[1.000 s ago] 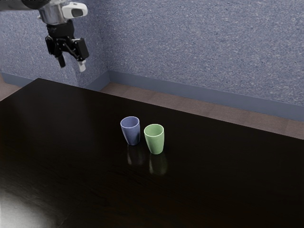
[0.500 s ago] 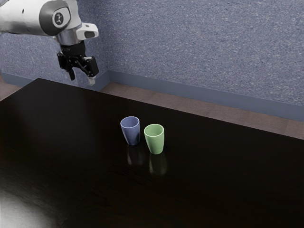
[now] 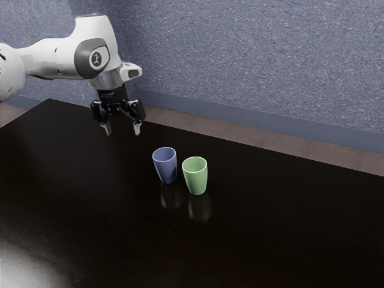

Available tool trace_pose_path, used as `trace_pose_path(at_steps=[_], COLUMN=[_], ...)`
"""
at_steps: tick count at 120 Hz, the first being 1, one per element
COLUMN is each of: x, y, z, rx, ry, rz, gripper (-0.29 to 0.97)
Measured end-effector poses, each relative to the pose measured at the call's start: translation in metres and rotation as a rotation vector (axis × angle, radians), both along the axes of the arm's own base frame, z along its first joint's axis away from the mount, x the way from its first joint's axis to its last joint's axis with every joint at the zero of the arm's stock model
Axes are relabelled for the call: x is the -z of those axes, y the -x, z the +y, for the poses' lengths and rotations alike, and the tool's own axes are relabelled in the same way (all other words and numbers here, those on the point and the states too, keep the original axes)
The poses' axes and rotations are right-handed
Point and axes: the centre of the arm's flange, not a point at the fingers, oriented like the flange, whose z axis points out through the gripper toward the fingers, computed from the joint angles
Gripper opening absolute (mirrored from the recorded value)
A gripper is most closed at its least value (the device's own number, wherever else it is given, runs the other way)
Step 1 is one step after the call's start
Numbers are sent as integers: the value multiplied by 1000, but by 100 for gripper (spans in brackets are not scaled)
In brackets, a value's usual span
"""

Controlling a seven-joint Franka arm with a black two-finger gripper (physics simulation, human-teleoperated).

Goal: Place the left cup onto the right cup

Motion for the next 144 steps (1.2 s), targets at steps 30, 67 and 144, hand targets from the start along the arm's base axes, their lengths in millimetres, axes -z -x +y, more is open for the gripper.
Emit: trace_pose_path(at_steps=[30, 67, 144], x=[4, 22, 79], y=[38, 53, 23], z=[-9, -18, -26], rx=[79, 270, 823], ry=[-30, -16, 12], rz=[15, 67, 13], gripper=[66, 66, 66])
